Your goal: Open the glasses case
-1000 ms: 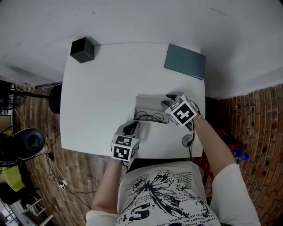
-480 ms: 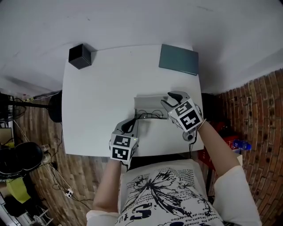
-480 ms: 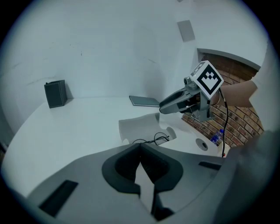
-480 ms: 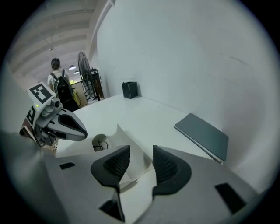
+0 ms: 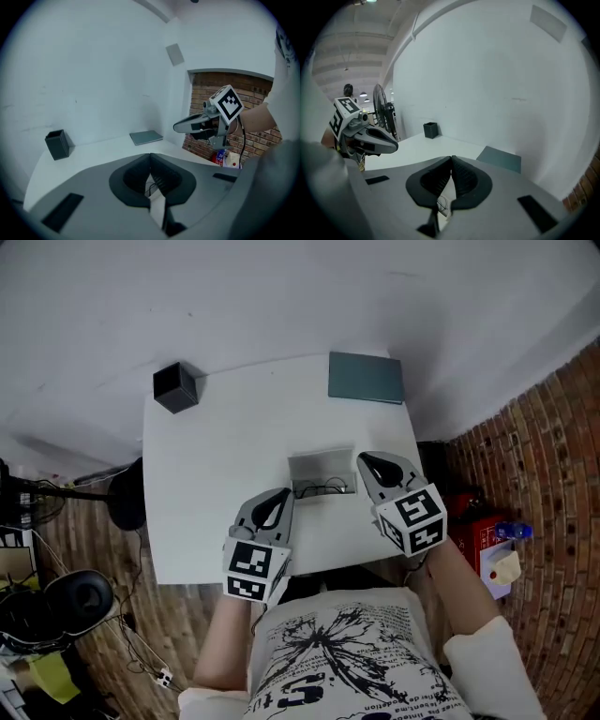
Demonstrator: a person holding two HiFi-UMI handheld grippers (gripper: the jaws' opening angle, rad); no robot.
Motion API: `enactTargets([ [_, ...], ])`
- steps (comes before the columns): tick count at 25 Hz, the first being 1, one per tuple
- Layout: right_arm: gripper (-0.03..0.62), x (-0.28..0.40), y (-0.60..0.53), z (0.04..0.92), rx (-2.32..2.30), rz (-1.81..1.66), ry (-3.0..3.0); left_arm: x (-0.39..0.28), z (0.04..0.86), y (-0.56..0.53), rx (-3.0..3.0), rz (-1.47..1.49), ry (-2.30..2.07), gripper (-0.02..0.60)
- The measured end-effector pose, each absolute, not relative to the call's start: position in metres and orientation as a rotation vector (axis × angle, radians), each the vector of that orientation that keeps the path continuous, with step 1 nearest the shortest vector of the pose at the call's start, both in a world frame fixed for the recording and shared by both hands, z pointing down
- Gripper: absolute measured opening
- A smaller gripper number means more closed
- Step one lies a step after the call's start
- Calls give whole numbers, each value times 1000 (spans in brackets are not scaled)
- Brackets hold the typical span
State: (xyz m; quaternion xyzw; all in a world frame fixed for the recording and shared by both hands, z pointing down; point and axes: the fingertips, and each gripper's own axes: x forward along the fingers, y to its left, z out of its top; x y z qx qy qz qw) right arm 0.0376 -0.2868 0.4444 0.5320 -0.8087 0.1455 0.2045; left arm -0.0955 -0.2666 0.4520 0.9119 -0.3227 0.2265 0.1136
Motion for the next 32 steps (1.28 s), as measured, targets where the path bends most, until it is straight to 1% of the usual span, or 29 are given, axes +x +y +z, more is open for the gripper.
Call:
enactTargets([
  [8,15,25,-243,384,1570,134,-2340,-103,359,-247,2863,437,-925,12],
  [12,15,17,-223,367,1592,81,-2374,-115,316,-233,2916,214,-967,12],
  [16,14,18,-209,350,1627,41,-2412,-128,292,-217,2942,135,-990,12],
  [21,14,23,-201,339,1687,20,-2411,-128,287,-211,2970,114,-982,12],
  [26,12,21,-201,336,1652,12,-2424,-123,289,-211,2969,104,-979,12],
  [30,12,16,-199,338,1606,23,-2455,-126,311,-212,2944,239,-953,12],
  [32,12,13,-196,341,1589,34,-2463,-128,317,-212,2930,251,-955,12],
])
